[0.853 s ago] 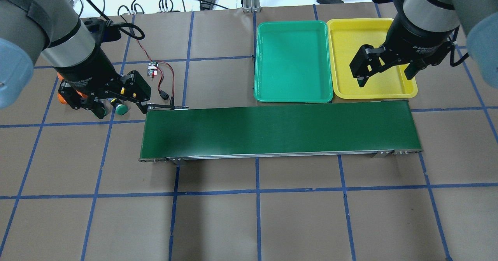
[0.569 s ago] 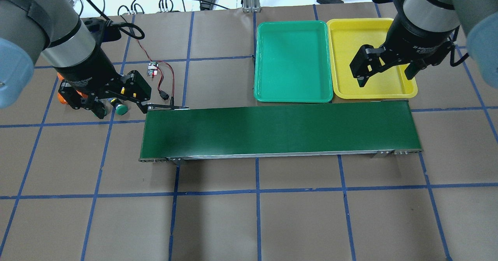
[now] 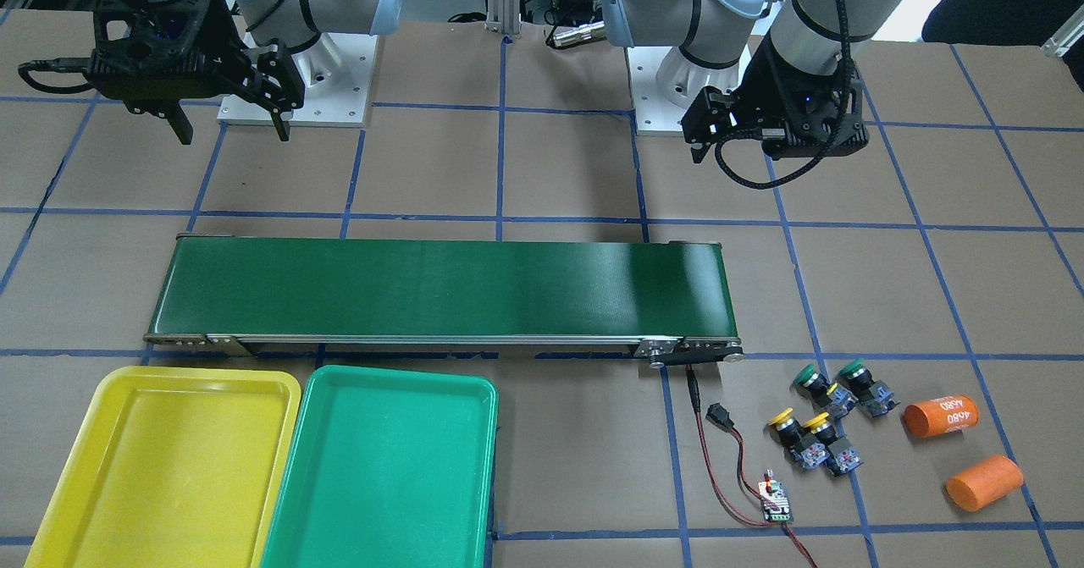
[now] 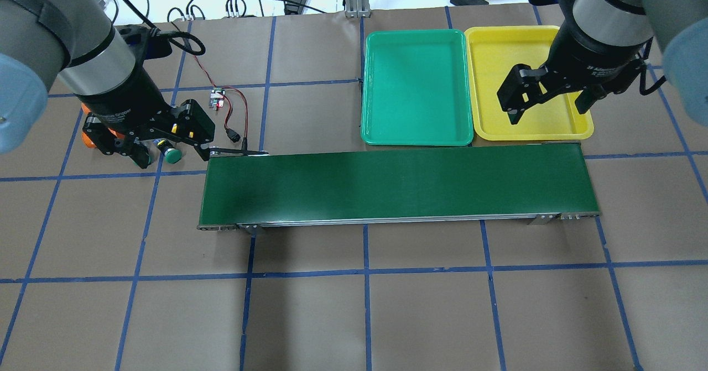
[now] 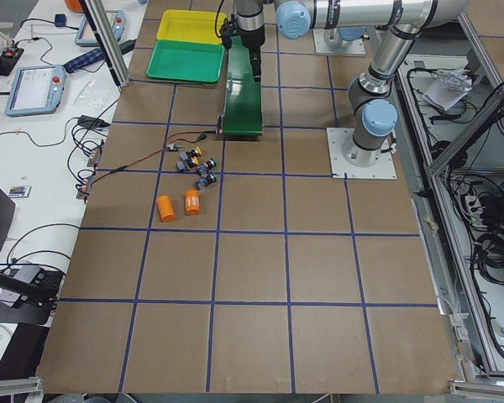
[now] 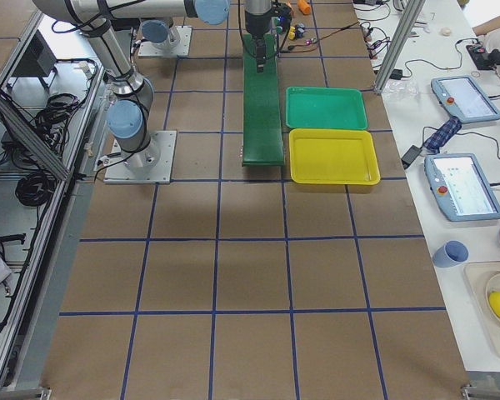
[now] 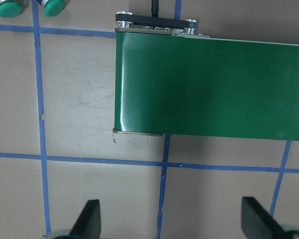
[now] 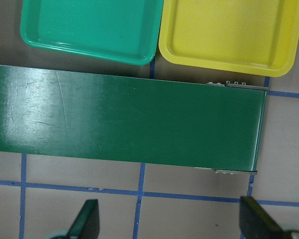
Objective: Sort buttons by color to trays
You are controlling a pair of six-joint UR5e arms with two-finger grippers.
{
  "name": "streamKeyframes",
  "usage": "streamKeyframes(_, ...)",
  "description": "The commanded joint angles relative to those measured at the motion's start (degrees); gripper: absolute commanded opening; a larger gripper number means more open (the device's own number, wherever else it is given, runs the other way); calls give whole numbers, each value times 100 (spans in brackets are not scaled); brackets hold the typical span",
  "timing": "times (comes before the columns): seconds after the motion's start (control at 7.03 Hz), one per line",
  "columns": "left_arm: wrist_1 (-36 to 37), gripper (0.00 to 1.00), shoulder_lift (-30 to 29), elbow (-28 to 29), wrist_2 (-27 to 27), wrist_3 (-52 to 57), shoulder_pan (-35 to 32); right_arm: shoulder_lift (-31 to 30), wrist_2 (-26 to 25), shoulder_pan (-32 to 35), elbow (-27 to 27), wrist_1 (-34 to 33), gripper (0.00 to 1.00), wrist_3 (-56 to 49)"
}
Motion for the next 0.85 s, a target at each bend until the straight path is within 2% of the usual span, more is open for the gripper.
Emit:
streamKeyframes(0.0,0,100,13,0,9,64,0,0,0,0,0,0,100,0)
streamKeyframes(0.71,-9,100,188,-17,9,117,-9,0,9,0,0,0,100,0)
